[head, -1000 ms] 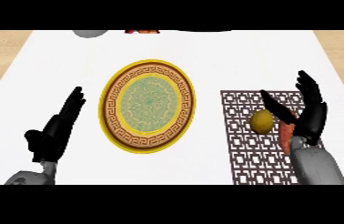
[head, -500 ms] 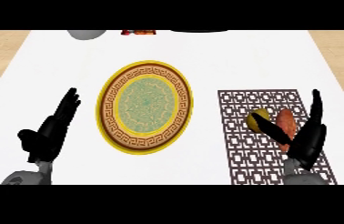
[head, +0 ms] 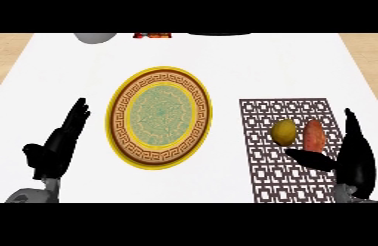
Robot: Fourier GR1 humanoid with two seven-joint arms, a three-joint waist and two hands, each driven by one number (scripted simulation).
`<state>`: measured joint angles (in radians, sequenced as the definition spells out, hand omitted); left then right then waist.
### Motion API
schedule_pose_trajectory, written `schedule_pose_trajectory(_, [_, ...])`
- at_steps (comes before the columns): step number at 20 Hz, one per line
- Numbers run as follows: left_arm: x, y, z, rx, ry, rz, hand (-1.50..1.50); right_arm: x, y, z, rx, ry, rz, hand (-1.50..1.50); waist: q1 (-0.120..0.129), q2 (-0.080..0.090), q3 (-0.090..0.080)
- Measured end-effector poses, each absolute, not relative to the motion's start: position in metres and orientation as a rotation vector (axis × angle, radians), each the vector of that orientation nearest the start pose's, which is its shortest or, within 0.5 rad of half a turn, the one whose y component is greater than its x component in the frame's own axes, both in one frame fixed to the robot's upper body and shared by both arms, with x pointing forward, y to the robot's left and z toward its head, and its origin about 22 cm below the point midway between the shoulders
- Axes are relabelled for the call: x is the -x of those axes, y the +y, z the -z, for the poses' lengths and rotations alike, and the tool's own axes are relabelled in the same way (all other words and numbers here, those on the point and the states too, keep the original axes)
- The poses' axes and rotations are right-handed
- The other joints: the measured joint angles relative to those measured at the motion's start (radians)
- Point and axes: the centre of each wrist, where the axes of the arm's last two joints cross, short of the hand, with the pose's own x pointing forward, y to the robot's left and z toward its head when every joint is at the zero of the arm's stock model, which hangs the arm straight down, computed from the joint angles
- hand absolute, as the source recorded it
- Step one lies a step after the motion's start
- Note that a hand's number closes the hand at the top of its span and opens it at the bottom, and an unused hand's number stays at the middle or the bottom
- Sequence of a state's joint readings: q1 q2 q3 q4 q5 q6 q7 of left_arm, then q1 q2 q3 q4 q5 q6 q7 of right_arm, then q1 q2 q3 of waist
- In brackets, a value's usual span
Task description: Pick the sweet potato from the placemat and place it in the plate
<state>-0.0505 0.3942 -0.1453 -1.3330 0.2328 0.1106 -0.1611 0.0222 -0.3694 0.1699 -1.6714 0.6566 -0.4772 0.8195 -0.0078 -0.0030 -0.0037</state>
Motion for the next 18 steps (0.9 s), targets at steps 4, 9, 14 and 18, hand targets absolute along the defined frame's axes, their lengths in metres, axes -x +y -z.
schedule_pose_trajectory(4, [-0.250, 0.301, 0.019, -0.162, -1.515, 0.141, 0.00, -0.234, -0.260, -0.060, 1.002, -0.934, -0.141, -1.50, 0.003, 0.001, 0.002])
schedule_pose_trajectory(9, [-0.252, 0.303, 0.019, -0.156, -1.525, 0.140, 0.00, -0.238, -0.264, -0.073, 0.987, -0.849, -0.172, -1.50, 0.006, 0.002, 0.002])
schedule_pose_trajectory(14, [-0.252, 0.301, 0.017, -0.161, -1.521, 0.142, 0.00, -0.236, -0.268, -0.061, 0.980, -0.753, -0.220, -1.50, 0.009, 0.002, 0.003])
schedule_pose_trajectory(18, [-0.256, 0.301, 0.021, -0.162, -1.516, 0.140, 0.00, -0.242, -0.274, -0.057, 0.955, -0.706, -0.242, -1.50, 0.008, 0.003, 0.003])
